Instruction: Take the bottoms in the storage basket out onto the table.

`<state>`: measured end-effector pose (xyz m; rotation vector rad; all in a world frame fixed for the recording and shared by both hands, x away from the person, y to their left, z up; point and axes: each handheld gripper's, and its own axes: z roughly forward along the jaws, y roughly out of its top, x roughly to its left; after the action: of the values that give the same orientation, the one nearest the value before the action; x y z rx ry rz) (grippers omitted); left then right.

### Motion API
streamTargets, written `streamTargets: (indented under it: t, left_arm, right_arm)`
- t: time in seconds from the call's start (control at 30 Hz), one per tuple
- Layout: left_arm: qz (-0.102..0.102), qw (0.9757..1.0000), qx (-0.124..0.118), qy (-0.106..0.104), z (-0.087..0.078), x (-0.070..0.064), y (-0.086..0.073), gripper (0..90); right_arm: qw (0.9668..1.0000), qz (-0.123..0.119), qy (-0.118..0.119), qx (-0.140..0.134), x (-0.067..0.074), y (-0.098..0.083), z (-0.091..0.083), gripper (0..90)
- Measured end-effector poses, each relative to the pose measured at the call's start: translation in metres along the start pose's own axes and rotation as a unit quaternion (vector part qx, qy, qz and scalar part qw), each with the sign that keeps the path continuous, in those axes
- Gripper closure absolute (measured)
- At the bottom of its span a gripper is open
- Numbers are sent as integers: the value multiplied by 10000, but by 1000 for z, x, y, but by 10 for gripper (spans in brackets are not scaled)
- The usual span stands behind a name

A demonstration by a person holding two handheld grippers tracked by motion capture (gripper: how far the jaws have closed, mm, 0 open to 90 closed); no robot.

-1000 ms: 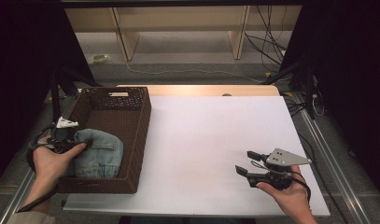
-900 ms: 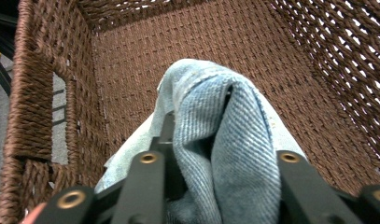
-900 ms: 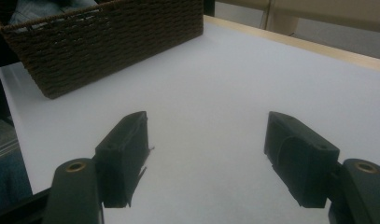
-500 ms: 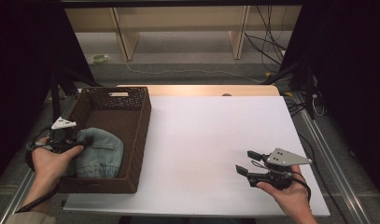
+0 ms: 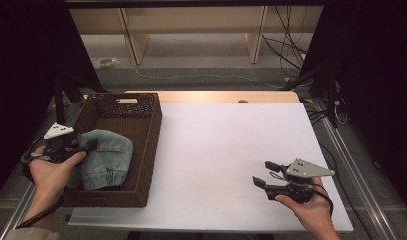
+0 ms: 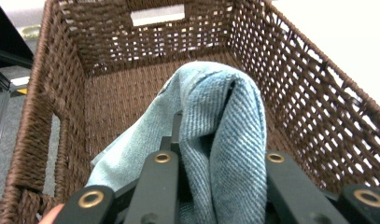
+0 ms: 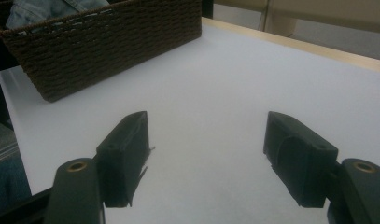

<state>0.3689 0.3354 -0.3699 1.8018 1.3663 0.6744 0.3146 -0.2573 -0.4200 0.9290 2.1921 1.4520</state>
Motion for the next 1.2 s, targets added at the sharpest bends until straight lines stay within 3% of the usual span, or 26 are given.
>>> streamTargets:
  t: [0.33, 1.2]
  left_arm:
    - [-209, 9983, -544, -53, -6, 0, 2, 762]
    - [-295, 9921, -1212, -119, -12, -4, 11, 763]
  right_arm:
    - [10000, 7, 8, -5, 0, 0, 0, 323]
    - [10000, 30, 3, -39, -1, 0, 0, 323]
